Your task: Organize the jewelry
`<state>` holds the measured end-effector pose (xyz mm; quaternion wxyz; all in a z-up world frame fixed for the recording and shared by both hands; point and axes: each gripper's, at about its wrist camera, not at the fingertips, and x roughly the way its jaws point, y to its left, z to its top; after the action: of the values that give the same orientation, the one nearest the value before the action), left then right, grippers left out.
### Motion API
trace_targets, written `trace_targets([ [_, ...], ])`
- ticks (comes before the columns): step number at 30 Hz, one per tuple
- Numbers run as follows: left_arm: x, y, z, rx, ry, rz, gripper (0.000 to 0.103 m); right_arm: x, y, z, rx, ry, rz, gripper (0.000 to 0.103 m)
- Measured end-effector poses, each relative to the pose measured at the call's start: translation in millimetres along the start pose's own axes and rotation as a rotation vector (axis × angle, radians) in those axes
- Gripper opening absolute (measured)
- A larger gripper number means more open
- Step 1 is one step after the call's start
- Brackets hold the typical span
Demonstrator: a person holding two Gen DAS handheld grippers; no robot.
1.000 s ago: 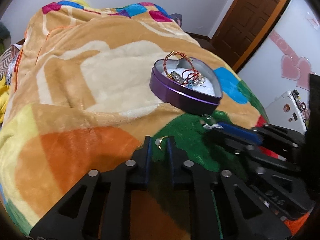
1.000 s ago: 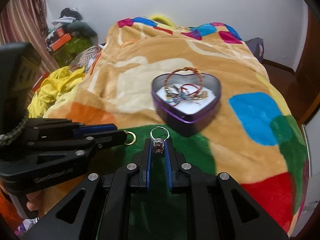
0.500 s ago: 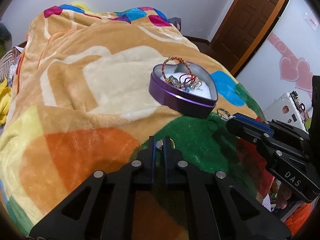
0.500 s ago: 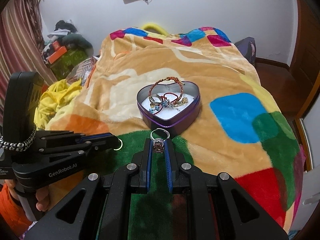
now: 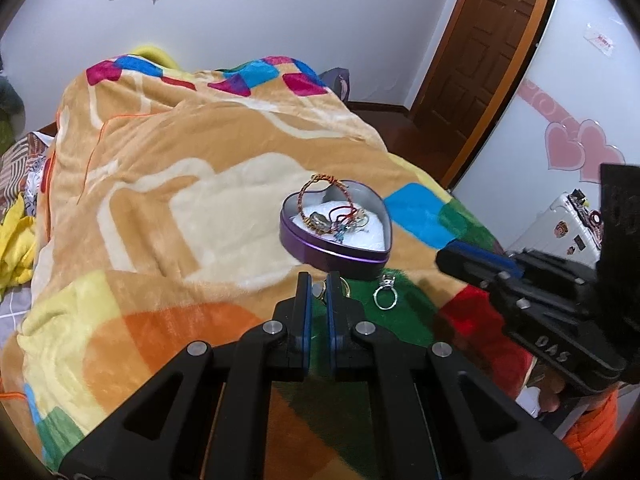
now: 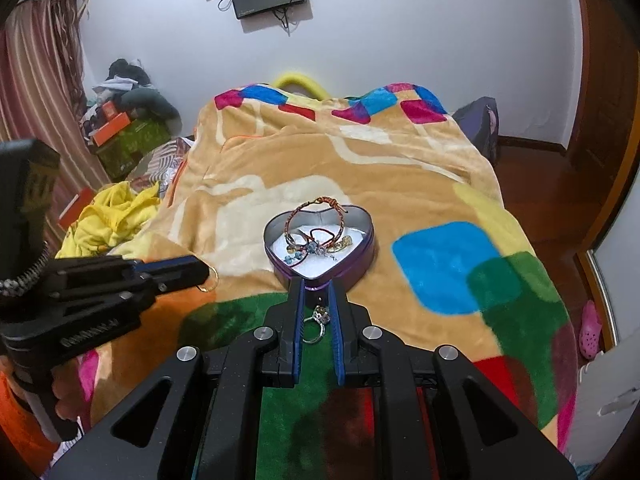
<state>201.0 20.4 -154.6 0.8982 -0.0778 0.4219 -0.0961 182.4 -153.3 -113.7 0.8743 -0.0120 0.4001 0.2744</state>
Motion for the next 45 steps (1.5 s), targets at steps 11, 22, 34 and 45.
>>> trace_targets([
  [11, 7, 4, -7, 0.005, 0.022, 0.016, 0.005, 43, -2, -13, 0.034, 0.148, 0.023, 0.032],
  [22, 8, 13, -7, -0.017, 0.021, 0.021, 0.005, 55, 9, -22, -0.074, 0.163, -0.047, 0.027],
  [34, 6, 5, 6, -0.007, -0.009, 0.007, 0.005, 24, 4, -6, -0.044, 0.068, -0.015, 0.023],
  [45, 7, -6, 31, 0.023, -0.054, -0.008, 0.005, 0, 1, 25, -0.030, -0.058, -0.011, 0.023],
])
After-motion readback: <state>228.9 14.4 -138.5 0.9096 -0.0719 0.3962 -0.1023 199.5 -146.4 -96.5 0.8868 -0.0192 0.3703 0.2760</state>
